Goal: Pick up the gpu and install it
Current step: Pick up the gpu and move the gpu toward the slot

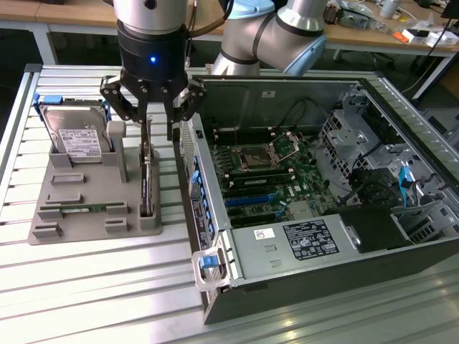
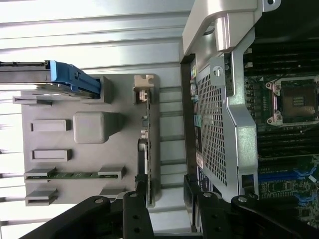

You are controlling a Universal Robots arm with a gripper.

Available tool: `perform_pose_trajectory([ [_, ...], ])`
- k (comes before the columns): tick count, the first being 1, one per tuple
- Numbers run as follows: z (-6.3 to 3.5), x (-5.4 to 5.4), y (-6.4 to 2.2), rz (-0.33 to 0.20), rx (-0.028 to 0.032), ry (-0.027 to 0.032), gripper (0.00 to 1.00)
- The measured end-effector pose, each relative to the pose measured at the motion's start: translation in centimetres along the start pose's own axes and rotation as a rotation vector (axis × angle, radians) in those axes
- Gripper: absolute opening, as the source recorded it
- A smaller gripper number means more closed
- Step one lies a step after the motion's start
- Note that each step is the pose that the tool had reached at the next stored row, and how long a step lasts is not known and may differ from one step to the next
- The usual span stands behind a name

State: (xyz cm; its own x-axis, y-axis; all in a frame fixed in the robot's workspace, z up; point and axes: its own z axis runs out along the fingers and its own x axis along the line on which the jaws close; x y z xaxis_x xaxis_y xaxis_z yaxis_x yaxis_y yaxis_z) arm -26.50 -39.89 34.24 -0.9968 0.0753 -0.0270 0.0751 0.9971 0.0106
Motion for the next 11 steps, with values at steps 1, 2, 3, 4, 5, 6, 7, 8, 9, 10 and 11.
perform_pose_trajectory([
  [1, 0.03, 0.01, 0.00, 0.000, 0.0001, 0.0000, 0.42],
  [2, 0.05, 0.01, 0.00, 0.000, 0.0000, 0.0000, 0.42],
  [3, 0.08, 0.02, 0.00, 0.000, 0.0000, 0.0000, 0.42],
  [4, 0.10, 0.02, 0.00, 0.000, 0.0001, 0.0000, 0.42],
  [5, 0.15, 0.04, -0.01, 0.000, 0.0001, 0.0000, 0.42],
  [6, 0.20, 0.06, -0.01, 0.000, 0.0000, 0.0000, 0.42],
  [7, 0.23, 0.08, -0.01, 0.000, 0.0000, 0.0000, 0.42],
  [8, 0.26, 0.10, -0.01, 0.000, 0.0000, 0.0000, 0.42],
  [9, 0.30, 0.11, -0.01, 0.000, 0.0000, 0.0000, 0.42],
  [10, 0.33, 0.11, -0.01, 0.000, 0.0000, 0.0000, 0.42],
  [11, 0.38, 0.12, -0.01, 0.000, 0.0000, 0.0000, 0.42],
])
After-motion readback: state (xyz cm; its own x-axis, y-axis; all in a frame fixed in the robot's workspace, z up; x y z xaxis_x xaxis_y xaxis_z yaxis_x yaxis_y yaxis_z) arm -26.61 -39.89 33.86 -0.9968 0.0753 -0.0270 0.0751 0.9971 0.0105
